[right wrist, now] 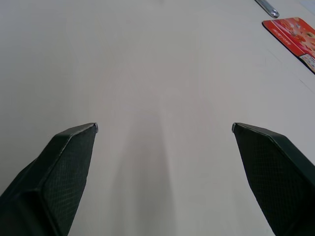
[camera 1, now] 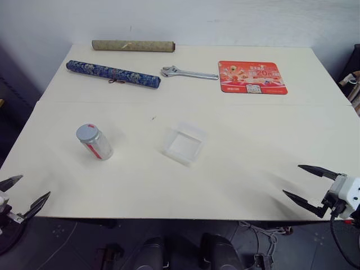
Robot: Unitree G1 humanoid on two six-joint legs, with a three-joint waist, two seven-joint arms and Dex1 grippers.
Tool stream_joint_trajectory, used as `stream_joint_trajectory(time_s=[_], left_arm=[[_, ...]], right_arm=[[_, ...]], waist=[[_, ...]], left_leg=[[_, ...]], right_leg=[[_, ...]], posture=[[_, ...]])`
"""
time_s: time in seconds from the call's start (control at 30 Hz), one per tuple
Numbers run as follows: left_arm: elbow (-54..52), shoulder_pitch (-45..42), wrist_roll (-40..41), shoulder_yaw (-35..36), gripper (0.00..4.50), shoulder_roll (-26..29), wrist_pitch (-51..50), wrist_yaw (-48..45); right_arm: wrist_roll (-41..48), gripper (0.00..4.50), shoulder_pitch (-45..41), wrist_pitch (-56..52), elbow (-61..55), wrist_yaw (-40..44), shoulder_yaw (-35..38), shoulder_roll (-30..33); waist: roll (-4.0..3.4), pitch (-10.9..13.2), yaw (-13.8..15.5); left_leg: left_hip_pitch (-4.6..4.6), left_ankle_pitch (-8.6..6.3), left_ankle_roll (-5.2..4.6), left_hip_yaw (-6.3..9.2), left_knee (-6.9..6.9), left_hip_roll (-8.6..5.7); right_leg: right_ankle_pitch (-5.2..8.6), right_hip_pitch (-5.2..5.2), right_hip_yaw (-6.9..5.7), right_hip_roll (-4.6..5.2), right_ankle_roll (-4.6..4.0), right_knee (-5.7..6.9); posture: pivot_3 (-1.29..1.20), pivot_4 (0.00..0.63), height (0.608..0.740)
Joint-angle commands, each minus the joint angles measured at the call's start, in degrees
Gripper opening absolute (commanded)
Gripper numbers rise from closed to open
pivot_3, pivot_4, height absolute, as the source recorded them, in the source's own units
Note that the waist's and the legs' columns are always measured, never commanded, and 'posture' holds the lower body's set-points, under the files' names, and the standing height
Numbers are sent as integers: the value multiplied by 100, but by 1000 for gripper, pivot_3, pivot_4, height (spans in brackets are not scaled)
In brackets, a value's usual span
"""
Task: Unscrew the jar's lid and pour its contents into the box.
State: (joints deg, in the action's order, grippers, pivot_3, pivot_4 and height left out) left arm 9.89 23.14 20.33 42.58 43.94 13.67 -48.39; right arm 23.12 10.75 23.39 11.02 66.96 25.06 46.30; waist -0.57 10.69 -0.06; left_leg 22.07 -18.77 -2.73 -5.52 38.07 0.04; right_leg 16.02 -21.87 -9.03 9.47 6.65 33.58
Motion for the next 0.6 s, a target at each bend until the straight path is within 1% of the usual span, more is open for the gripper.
stream_joint_trajectory(time_s=[0.03,0.1,0.17,0.23,0.27,0.33,0.43,0.5,0.6], left_arm=[[-76,-7,111,126,4481,-36,12,52],[-106,-44,327,214,4481,-101,-246,110],[-164,-23,666,400,4481,-130,-755,190],[-130,-11,1149,727,4481,-163,-1255,239],[-51,37,1244,870,4481,-166,-1437,304],[34,138,1304,1046,4481,-237,-1580,370],[-93,303,1278,1099,4481,-401,-1687,393],[-346,385,1322,1076,4481,-503,-1753,370],[-987,459,1333,903,4481,-703,-1790,377]], right_arm=[[105,4500,-5,-144,-239,-84,14,-5],[309,4500,-97,-526,-432,-295,31,-103],[480,4500,-187,-844,-733,-361,-54,-169],[615,4500,-304,-1074,-1155,-415,-240,-311],[768,4500,-401,-1077,-1386,-403,-353,-462],[1096,4500,-608,-1054,-1767,-339,-559,-795],[1233,4500,-911,-1029,-2141,-187,-1003,-1167],[1251,4500,-1054,-955,-2221,-109,-1177,-1346],[1277,4500,-1139,-888,-2136,116,-1309,-1458]], waist=[[0,0,0],[0,0,1],[0,0,-7],[2,1,-22],[5,2,-29],[6,2,-34],[0,3,-12],[6,2,7],[38,-2,85]], left_leg=[[0,0,0,0,0,0],[0,0,0,0,0,0],[0,0,0,0,0,1],[0,1,2,0,0,4],[0,1,4,0,0,8],[-1,2,9,0,0,13],[-3,3,9,-2,2,8],[-2,3,6,-3,2,5],[-1,1,2,4,10,-2]], right_leg=[[0,0,0,0,0,0],[0,0,0,0,0,0],[0,0,1,0,0,3],[0,-3,4,-1,-1,6],[1,-4,3,-3,-2,7],[3,-4,2,-8,-5,9],[4,-5,1,-7,-7,24],[4,-4,1,-5,-7,28],[4,-2,-2,0,-8,25]], posture=[[0,150,740],[0,150,740],[0,150,740],[0,150,740],[0,150,740],[0,150,740],[0,150,740],[0,150,740],[0,150,740]])
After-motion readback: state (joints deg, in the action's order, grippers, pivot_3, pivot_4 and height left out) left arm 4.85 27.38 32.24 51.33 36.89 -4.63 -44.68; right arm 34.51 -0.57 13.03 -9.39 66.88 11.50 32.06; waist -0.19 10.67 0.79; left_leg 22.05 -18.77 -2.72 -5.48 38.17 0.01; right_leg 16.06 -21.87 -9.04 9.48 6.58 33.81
